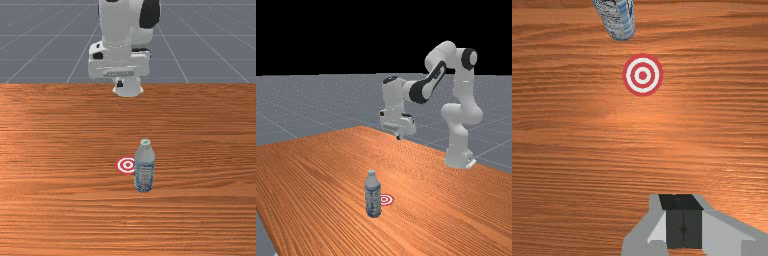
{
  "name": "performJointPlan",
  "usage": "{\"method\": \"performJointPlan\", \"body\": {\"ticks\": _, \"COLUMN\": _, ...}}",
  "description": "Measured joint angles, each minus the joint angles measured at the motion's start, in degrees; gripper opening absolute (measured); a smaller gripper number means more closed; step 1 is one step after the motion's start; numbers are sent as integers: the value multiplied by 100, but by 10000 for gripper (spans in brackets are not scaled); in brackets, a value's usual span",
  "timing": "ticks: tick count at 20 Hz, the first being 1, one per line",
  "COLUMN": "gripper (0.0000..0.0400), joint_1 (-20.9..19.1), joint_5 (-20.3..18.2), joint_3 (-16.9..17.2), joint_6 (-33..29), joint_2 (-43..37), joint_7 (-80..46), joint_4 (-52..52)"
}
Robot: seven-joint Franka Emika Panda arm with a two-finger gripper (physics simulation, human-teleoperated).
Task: Pick up the bottle and put it on the marker
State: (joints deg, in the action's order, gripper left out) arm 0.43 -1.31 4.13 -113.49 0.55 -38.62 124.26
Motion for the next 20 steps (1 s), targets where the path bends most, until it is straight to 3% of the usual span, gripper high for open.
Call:
{"method": "performJointPlan", "body": {"ticks": 1, "gripper": 1, "joint_1": 8, "joint_5": -20, "joint_3": -9, "joint_6": -202, "joint_2": -2, "joint_7": -152, "joint_4": -67}}
{"method": "performJointPlan", "body": {"ticks": 2, "gripper": 157, "joint_1": 18, "joint_5": -29, "joint_3": -23, "joint_6": -463, "joint_2": -16, "joint_7": -255, "joint_4": -127}}
{"method": "performJointPlan", "body": {"ticks": 3, "gripper": 253, "joint_1": 34, "joint_5": -28, "joint_3": -41, "joint_6": -782, "joint_2": -8, "joint_7": -316, "joint_4": -235}}
{"method": "performJointPlan", "body": {"ticks": 4, "gripper": 311, "joint_1": 53, "joint_5": -20, "joint_3": -66, "joint_6": -1063, "joint_2": 18, "joint_7": -362, "joint_4": -401}}
{"method": "performJointPlan", "body": {"ticks": 6, "gripper": 367, "joint_1": 112, "joint_5": -5, "joint_3": -115, "joint_6": -1432, "joint_2": 287, "joint_7": -548, "joint_4": -900}}
{"method": "performJointPlan", "body": {"ticks": 13, "gripper": 399, "joint_1": 344, "joint_5": 82, "joint_3": -184, "joint_6": -1730, "joint_2": 2402, "joint_7": -1267, "joint_4": -2787}}
{"method": "performJointPlan", "body": {"ticks": 20, "gripper": 400, "joint_1": 605, "joint_5": 204, "joint_3": -297, "joint_6": -1864, "joint_2": 3137, "joint_7": -1360, "joint_4": -3153}}
